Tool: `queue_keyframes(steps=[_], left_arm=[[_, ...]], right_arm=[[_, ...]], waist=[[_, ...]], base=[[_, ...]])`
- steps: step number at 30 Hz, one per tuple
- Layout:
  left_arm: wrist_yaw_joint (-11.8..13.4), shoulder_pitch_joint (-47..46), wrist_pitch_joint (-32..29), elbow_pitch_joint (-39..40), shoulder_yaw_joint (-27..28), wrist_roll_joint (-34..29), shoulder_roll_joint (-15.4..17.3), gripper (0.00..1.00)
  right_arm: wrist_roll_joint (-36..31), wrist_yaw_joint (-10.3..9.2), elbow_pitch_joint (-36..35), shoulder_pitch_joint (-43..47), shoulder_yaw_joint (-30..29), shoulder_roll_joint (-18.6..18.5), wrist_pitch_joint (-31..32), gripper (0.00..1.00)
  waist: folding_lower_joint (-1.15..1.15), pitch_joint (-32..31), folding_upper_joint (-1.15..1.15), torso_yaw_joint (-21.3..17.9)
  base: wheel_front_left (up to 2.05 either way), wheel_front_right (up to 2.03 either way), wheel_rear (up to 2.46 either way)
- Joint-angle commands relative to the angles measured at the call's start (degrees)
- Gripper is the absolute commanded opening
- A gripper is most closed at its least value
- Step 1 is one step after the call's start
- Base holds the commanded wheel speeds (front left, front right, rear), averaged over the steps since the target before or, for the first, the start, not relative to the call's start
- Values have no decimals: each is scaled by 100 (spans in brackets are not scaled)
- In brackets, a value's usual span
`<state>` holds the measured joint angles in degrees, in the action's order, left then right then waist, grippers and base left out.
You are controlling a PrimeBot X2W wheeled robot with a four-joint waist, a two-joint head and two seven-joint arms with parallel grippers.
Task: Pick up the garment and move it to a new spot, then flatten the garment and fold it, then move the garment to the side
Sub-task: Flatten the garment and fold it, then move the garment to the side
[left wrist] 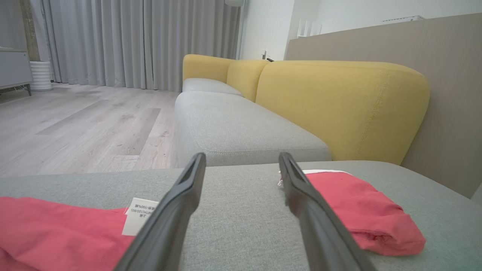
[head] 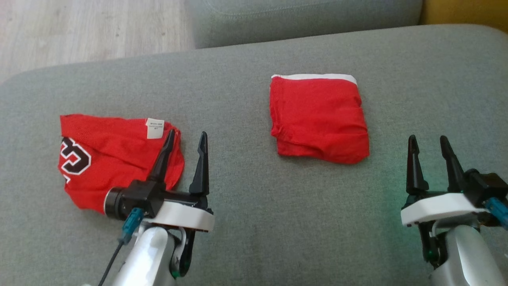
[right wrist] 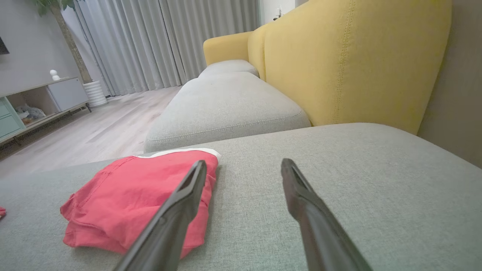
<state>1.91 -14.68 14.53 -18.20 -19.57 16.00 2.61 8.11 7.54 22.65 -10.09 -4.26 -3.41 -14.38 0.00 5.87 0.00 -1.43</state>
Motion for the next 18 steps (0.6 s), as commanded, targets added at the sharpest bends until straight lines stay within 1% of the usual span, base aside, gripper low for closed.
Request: queue_keyframes(steps=[1, 7, 8, 9, 11, 14, 18], left_arm=[[-45, -132, 47, 216, 241, -59, 31, 100], [-81, -216, 47, 241, 195, -73, 29, 100], [-83, -244, 47, 249, 173, -70, 29, 100], [-83, -275, 47, 256, 149, -70, 28, 100], [-76, -343, 47, 274, 105, -65, 28, 100], [-68, -456, 47, 297, 31, -51, 28, 100], [-42, -645, 47, 328, -77, 1, 28, 100]], right_arm=[[-46, -5, -263, -184, 105, 36, -62, 100], [37, -5, -363, -332, 158, 50, -62, 100], [117, -5, -346, -390, 170, 51, -62, 24], [185, -5, -335, -472, 176, 51, -62, 0], [206, -5, -283, -677, 216, 52, -56, 0], [68, -5, -149, -1061, 246, 52, 0, 0], [-123, -5, 224, -1657, 215, 52, 171, 0]], waist=[[0, 82, 0, 8], [0, 335, 0, 117], [0, 399, 0, 154], [0, 466, 0, 195], [0, 611, 0, 285], [0, 842, 0, 450], [0, 1137, 0, 698]], base=[[0, 0, 0], [0, 0, 0], [0, 0, 0], [0, 0, 0], [0, 0, 0], [0, 0, 0], [0, 0, 0]])
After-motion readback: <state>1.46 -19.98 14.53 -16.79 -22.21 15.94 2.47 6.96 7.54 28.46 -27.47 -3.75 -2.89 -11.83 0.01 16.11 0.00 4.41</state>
